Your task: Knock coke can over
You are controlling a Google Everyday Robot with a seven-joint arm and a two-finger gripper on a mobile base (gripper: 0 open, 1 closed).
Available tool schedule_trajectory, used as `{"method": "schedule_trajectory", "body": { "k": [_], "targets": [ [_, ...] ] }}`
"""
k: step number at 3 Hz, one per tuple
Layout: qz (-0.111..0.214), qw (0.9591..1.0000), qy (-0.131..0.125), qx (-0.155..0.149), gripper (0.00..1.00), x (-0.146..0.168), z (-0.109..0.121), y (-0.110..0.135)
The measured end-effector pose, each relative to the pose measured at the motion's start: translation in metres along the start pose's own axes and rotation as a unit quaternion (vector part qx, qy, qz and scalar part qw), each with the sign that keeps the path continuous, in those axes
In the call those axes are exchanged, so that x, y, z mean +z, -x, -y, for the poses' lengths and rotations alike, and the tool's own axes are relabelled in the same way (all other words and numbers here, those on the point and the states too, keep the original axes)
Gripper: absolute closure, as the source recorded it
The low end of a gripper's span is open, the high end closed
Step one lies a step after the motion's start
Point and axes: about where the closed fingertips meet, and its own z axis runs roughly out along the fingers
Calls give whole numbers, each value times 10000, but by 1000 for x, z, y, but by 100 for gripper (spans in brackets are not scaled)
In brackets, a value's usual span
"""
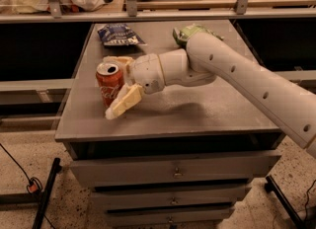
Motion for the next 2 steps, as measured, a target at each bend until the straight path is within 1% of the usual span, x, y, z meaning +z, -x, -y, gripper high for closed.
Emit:
{"method": "schedule_trajectory", "body": {
  "k": [1, 2],
  "targets": [
    [174, 9998, 21, -65, 0, 1, -2, -1],
    [126, 9999, 8, -89, 0, 1, -3, -2]
  ]
}}
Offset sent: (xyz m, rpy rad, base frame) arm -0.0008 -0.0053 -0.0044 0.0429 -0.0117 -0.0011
